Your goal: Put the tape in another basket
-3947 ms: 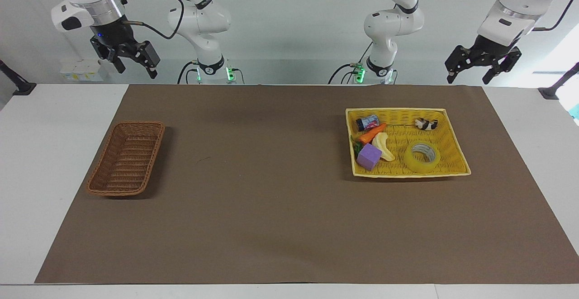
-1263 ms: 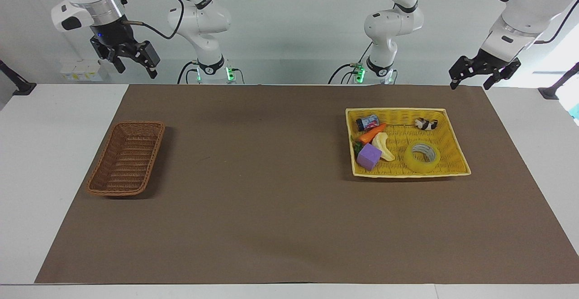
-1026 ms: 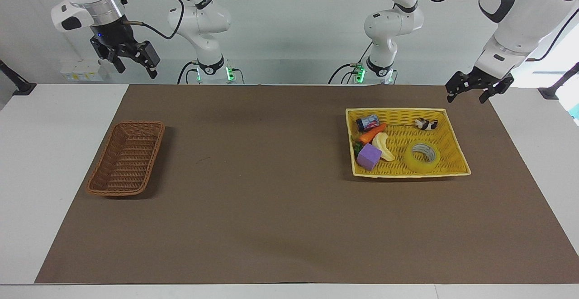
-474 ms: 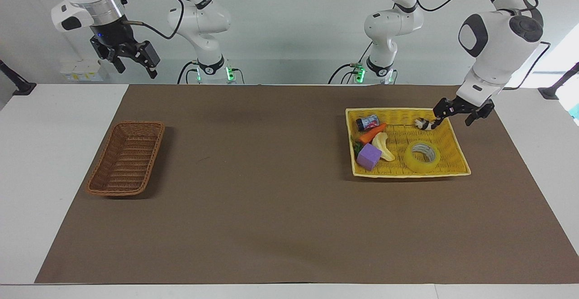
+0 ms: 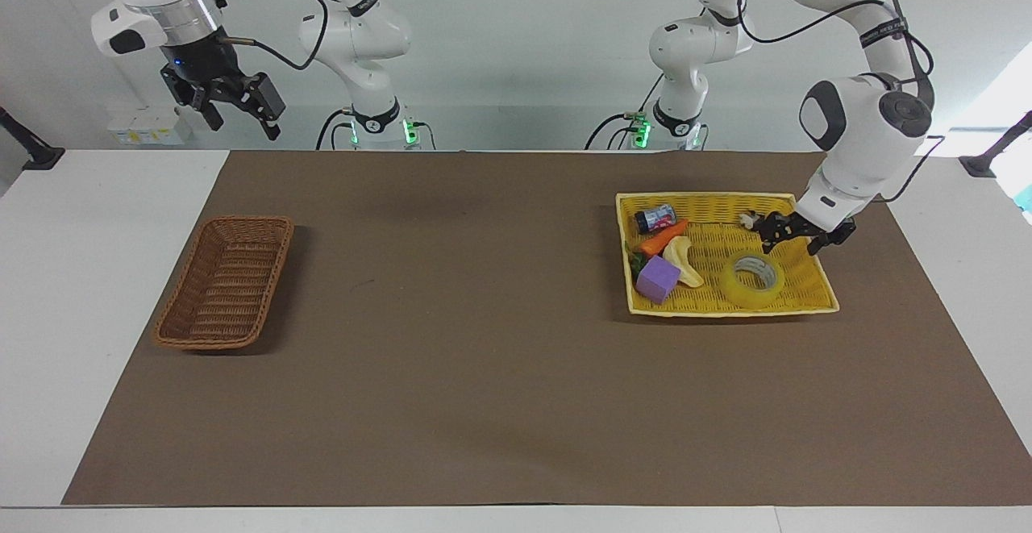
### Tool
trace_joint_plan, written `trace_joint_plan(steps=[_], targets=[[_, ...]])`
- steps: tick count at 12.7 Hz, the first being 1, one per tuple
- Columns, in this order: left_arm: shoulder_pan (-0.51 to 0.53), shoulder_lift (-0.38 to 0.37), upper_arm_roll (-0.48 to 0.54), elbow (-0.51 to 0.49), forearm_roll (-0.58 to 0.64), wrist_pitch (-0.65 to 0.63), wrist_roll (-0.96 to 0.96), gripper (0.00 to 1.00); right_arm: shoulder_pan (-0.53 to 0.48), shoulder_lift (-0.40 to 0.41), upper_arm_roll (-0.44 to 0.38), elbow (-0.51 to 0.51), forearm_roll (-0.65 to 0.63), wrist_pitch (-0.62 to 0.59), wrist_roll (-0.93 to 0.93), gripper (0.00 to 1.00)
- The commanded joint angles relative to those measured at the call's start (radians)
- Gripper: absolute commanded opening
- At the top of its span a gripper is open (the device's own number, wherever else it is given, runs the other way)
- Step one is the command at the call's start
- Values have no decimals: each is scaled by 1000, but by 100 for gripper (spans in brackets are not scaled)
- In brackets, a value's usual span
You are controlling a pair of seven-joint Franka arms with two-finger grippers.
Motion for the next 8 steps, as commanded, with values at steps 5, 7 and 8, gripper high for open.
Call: trace_joint_plan(steps=[5, 7, 8], targets=[[25, 37, -7, -114, -12, 157, 24, 50, -9, 0, 1, 11, 21, -19, -13, 100], [28, 33, -5, -117, -12, 146, 24, 15, -7, 0, 1, 11, 21, -19, -13, 100], [34, 33, -5, -110, -12, 120, 27, 0, -9, 0, 1, 11, 20, -19, -13, 100]])
